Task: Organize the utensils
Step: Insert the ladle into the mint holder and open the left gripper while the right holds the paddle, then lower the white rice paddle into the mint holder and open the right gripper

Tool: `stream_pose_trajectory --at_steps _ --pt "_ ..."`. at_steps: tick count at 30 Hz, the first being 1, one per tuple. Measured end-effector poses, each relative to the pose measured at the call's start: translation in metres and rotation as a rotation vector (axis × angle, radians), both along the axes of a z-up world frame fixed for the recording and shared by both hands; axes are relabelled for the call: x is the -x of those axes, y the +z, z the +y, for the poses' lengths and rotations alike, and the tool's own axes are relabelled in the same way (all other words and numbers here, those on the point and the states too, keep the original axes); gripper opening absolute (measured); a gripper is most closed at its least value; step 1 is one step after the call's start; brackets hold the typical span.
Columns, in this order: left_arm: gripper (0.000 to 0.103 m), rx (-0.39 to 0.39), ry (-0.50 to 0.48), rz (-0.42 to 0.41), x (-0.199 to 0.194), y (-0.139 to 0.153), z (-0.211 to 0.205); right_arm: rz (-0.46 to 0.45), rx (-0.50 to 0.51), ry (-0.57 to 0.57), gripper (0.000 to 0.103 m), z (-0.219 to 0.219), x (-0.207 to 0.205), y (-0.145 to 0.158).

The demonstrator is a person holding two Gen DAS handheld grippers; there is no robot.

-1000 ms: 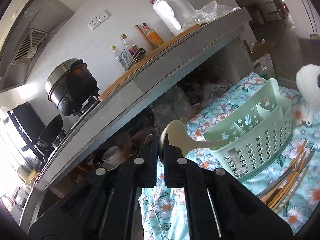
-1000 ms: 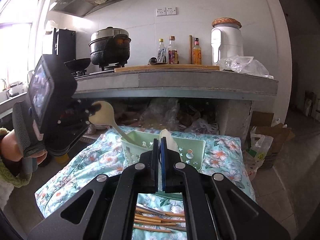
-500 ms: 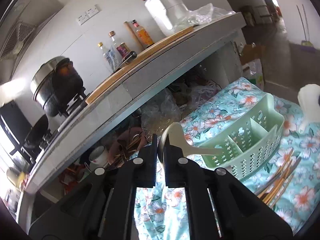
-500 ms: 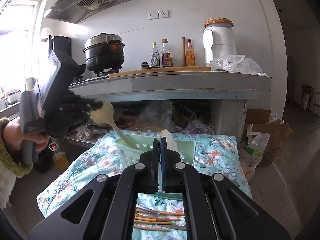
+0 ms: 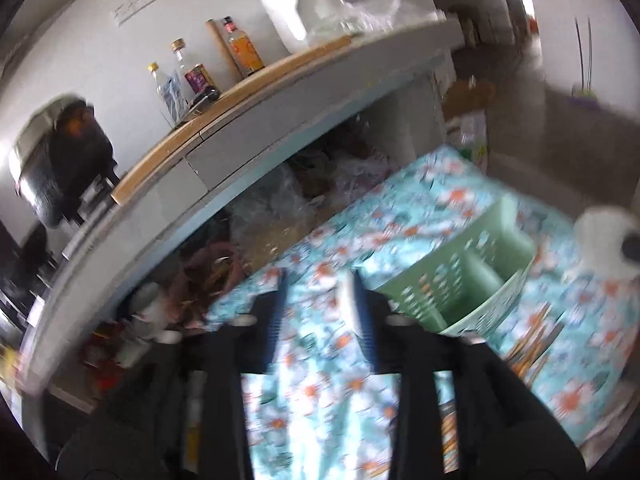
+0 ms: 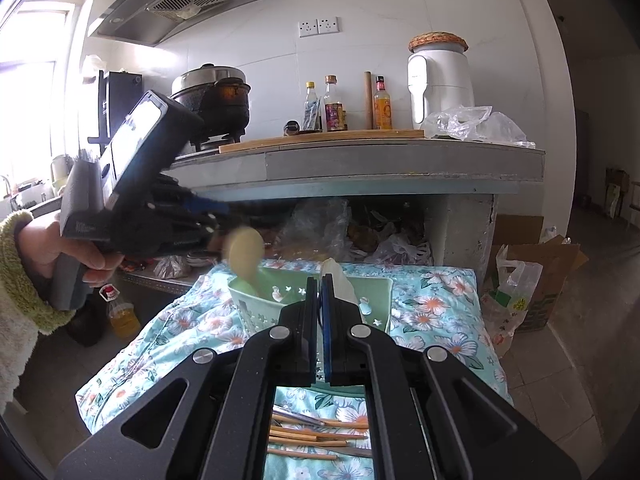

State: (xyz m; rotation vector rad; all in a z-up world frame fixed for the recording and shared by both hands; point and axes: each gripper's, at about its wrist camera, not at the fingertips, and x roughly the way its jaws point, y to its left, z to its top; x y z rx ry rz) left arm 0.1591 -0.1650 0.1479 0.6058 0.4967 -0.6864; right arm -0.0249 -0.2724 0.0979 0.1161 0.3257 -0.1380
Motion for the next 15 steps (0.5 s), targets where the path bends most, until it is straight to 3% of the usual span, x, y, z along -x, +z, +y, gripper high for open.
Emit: stream_pose_trajectory --at_steps 2,9,11,15 --pt "0.068 0.127 0.001 0.036 -0.006 0.007 0.014 -0.002 -0.014 0.004 0.002 -0.004 0.0 0.001" --pt "0.073 0.419 0.097 0.139 -0.017 0.011 0.067 -0.047 -0.102 0.055 0.002 -0.023 -0.004 0.019" --pt "0.075 0.486 0.132 0.163 -0.015 0.006 0.085 -0.072 -0.12 0.072 0.002 -0.029 -0.004 0.029" --pt "0.076 0.55 0.181 0.217 -0.008 -0.016 0.112 -0.121 -0.144 0.093 0.002 -0.041 -0.008 0.046"
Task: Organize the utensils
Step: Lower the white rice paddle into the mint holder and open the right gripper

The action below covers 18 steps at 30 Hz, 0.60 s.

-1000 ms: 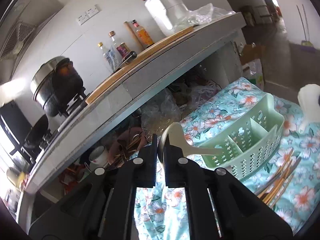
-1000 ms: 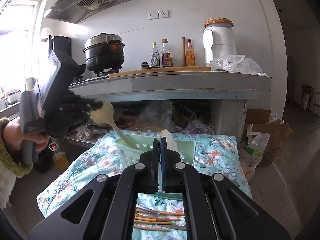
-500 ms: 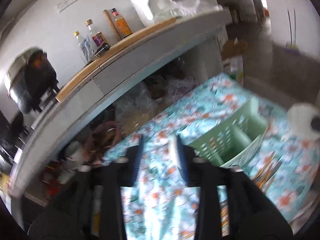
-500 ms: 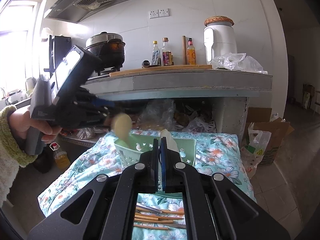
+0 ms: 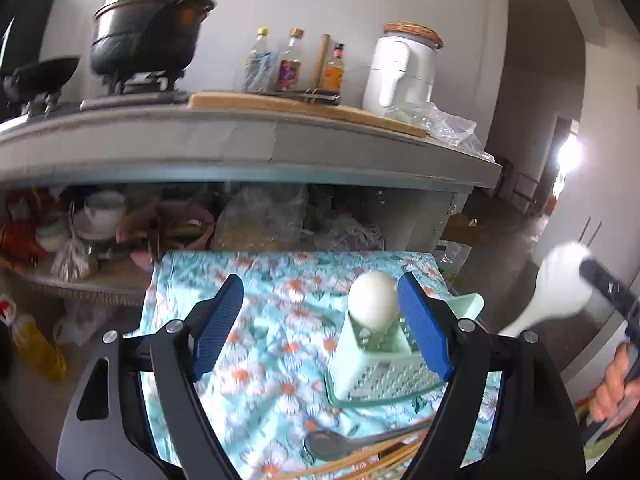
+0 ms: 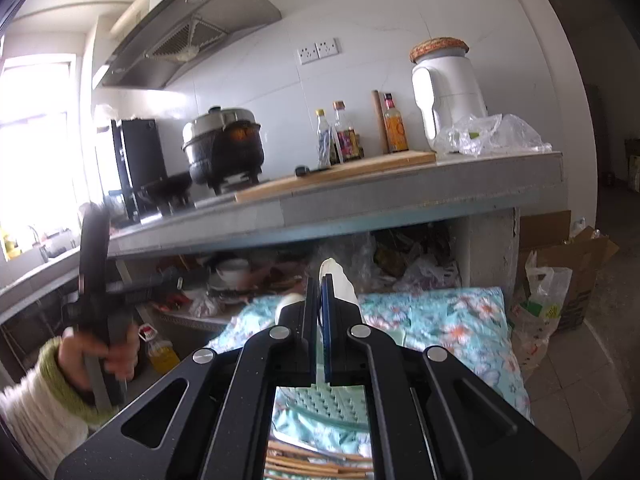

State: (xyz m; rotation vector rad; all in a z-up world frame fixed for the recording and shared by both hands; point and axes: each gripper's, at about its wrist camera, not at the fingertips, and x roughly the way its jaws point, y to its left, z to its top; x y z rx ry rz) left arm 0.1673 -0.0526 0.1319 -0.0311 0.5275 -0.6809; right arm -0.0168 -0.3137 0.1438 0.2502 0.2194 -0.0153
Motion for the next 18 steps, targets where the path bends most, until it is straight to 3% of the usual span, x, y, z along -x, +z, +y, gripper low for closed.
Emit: stream_pose_trajectory --at_steps 8,11,18 --pt "0.076 0.058 0.055 0.101 0.032 -0.058 0.038 -0.03 -0.102 0.065 0.002 -0.023 -0.031 0.008" --pt "0.077 0.08 0.071 0.146 0.04 -0.076 0.05 -0.016 -0.142 0.083 0.002 -0.027 -0.049 -0.001" --pt "0.079 0.106 0.116 0.211 0.058 -0.108 0.078 0.04 -0.123 0.064 0.002 -0.025 -0.076 -0.035"
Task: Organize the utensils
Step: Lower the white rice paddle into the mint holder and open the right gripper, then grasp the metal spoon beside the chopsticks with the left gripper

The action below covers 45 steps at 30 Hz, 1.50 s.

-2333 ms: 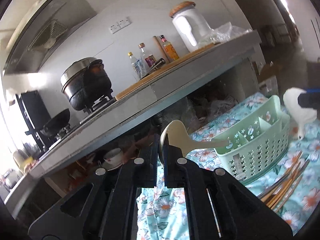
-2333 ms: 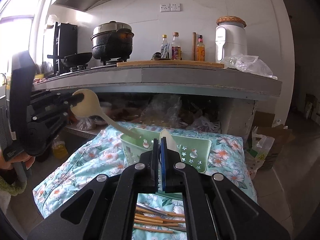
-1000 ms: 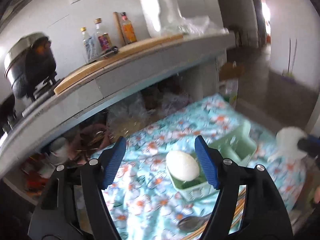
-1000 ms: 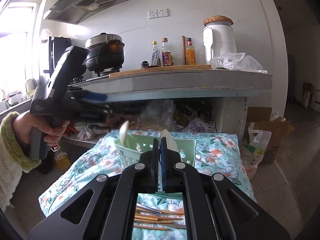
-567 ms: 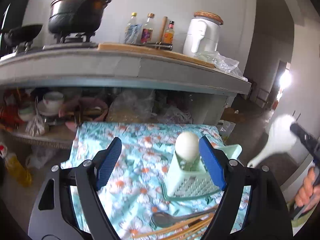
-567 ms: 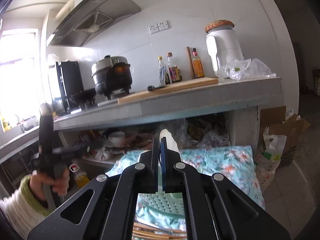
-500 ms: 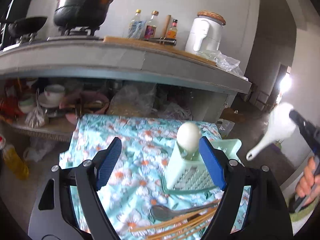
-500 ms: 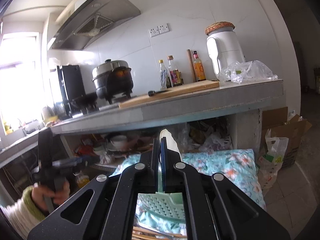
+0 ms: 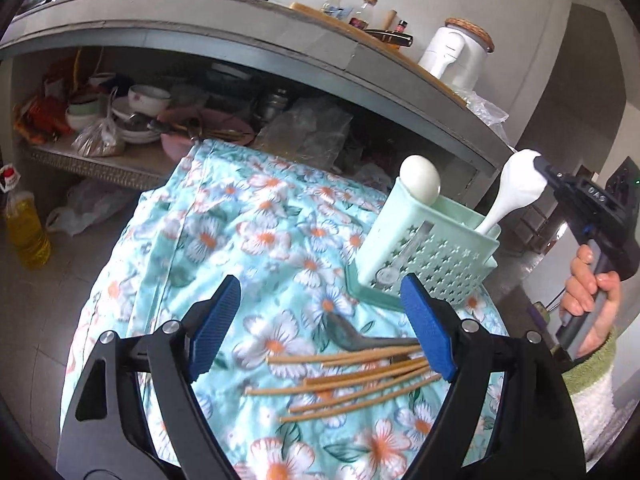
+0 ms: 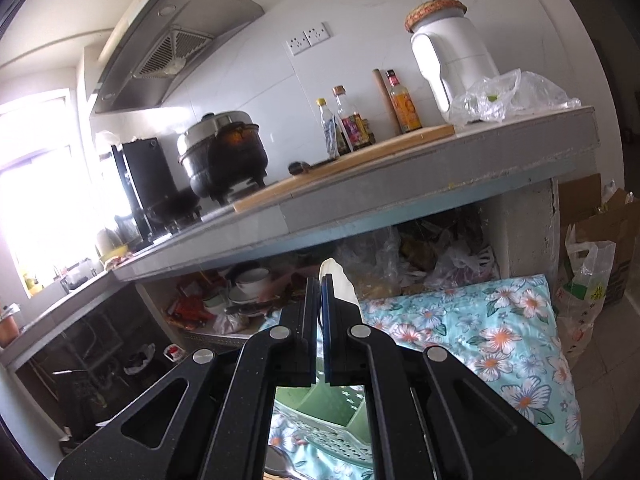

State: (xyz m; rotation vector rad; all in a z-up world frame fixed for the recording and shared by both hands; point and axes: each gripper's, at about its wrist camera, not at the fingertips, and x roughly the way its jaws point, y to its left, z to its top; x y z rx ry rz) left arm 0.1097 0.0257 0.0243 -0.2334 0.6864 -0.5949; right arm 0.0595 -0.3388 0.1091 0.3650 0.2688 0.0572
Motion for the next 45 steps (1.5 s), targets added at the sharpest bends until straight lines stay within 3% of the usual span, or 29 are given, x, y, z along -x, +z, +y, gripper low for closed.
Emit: stream_pose_trajectory --at_steps 8,18,22,29,33,40,45 --pt "0.081 0.004 0.019 0.036 0.011 -0.016 0.01 0.076 0.001 -0.006 0.003 -0.001 -0.004 -0.043" --pt "0.083 0.015 0.014 0.054 0.015 -0.022 0.007 0.086 0.061 -0.045 0.005 0.003 0.017 -0.043" --pt "0.083 0.014 0.017 0.053 0.017 -0.022 0.007 0.05 0.056 -0.072 0.032 0.001 0.032 -0.036" --pt "0.083 0.008 0.032 0.047 0.019 -0.022 0.007 0.009 0.037 -0.087 0.034 -0.001 0.064 -0.027" --pt "0.083 -0.026 0.046 0.026 0.021 -0.02 0.003 0.024 0.059 -0.08 0.042 0.009 0.081 -0.032" --pt "0.091 -0.088 0.022 0.036 0.016 -0.022 -0.009 0.193 0.091 0.016 0.05 0.047 0.09 -0.08" --pt "0.095 -0.028 0.036 0.061 0.008 -0.024 -0.006 0.376 0.107 0.092 0.05 0.078 0.082 -0.132"
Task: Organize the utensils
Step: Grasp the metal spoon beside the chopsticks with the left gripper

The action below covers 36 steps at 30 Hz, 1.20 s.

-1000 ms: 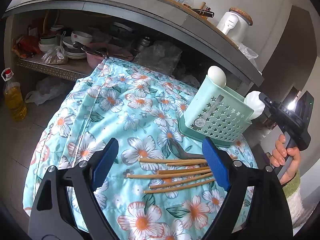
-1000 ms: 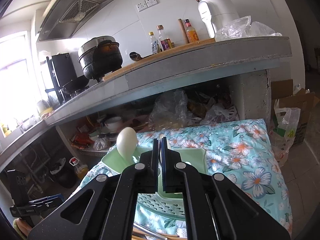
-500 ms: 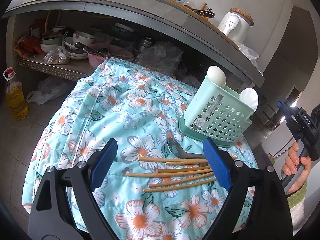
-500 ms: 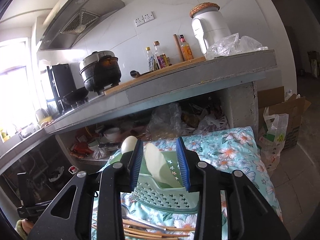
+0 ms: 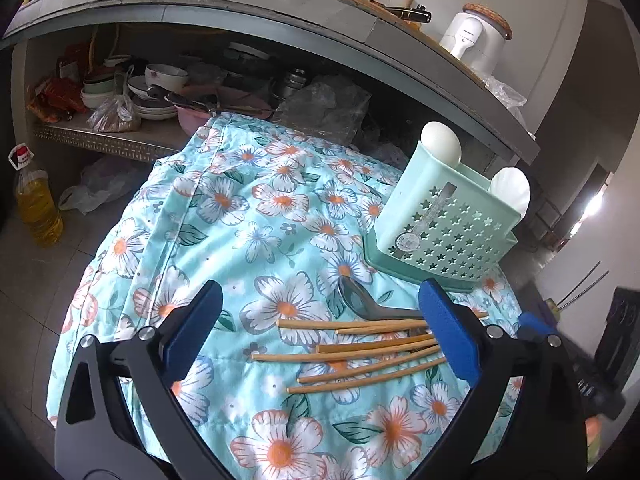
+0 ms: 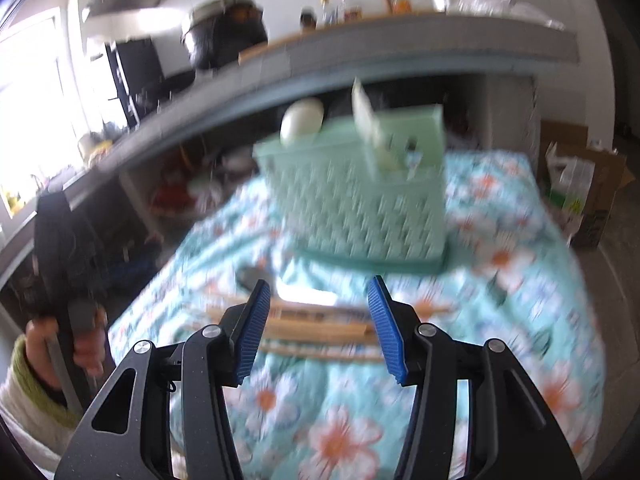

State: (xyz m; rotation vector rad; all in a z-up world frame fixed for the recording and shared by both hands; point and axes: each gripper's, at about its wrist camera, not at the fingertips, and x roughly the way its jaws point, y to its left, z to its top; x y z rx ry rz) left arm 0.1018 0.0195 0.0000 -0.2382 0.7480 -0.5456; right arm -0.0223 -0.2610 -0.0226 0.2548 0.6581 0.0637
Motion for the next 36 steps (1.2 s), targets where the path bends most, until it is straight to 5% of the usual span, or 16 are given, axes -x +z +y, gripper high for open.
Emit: stream_pose_trajectory --at_steps 5,11,20,27,36 --pt "0.095 0.019 0.032 0.02 -0.007 -0.002 -0.001 0.117 0.065 0.033 0.051 0.024 -0.004 -0.034" --pt "0.095 -0.024 -0.003 0.009 -0.014 -0.004 -0.018 0.182 0.066 0.053 0.065 0.031 -0.004 -0.053" --pt "0.094 -0.009 -0.103 0.168 -0.048 -0.026 -0.049 0.183 0.047 0.062 0.07 0.031 -0.005 -0.06" --pt "0.059 -0.009 -0.169 0.306 -0.065 -0.046 -0.065 0.18 0.035 0.067 0.07 0.029 -0.005 -0.06" --pt "0.032 0.033 -0.186 0.423 -0.073 -0.07 -0.07 0.174 0.033 0.07 0.07 0.029 -0.005 -0.061"
